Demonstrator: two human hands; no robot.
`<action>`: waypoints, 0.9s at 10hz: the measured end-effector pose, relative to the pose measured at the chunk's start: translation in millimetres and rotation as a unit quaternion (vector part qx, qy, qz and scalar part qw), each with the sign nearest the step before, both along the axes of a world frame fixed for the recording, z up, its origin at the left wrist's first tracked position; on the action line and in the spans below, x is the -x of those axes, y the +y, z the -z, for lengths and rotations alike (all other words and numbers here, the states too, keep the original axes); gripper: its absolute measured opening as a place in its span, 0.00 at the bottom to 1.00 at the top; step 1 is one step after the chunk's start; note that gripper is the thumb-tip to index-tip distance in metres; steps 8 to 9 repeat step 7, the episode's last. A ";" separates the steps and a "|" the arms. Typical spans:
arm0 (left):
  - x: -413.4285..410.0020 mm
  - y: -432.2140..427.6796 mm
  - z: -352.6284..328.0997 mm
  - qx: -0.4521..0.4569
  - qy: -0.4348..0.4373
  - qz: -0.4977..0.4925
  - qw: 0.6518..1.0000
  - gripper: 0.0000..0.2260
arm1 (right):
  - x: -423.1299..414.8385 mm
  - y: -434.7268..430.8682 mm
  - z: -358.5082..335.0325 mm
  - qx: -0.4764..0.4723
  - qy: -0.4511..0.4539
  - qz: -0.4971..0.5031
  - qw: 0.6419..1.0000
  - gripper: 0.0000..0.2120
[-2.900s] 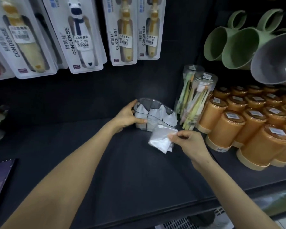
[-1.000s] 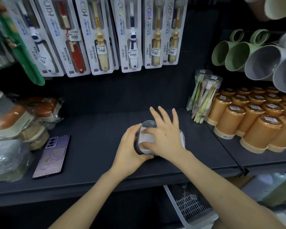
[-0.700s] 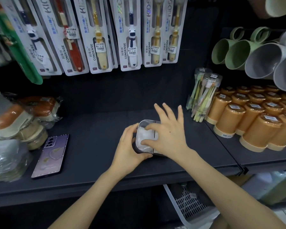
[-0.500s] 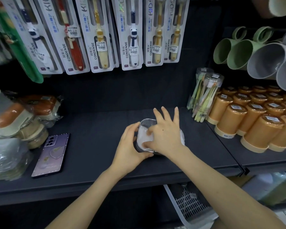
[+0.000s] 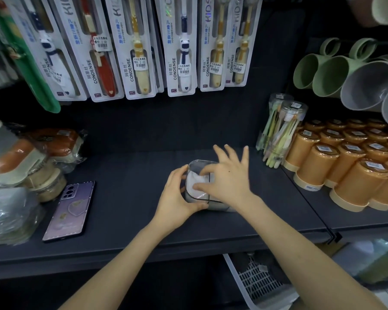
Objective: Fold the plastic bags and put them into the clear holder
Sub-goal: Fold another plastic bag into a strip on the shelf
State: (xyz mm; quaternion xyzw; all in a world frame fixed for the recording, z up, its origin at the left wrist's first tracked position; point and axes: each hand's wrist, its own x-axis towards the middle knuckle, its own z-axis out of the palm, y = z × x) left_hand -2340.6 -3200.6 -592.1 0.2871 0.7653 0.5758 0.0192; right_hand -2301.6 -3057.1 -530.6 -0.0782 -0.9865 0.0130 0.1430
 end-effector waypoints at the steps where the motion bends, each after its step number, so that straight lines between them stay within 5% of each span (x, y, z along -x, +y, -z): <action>1: 12.7 6.5 0.7 0.005 -0.025 -0.017 1.000 0.40 | -14.5 30.1 -2.6 0.057 0.109 0.028 0.992 0.17; 2: 29.7 16.3 -0.6 -0.004 -0.039 -0.035 0.999 0.40 | -28.7 57.8 -2.1 0.062 0.132 0.069 0.987 0.14; 5: 79.3 25.9 0.4 0.059 -0.080 -0.096 0.990 0.41 | -59.2 81.3 0.1 0.054 0.007 0.108 0.993 0.14; 6: 85.1 17.3 -3.1 0.095 -0.117 -0.099 0.984 0.48 | -68.2 80.1 -0.8 0.083 0.002 0.087 0.993 0.14; 9: 72.7 0.5 -22.1 0.125 -0.090 -0.112 0.982 0.42 | -81.4 76.8 -16.9 0.122 0.016 0.061 0.990 0.13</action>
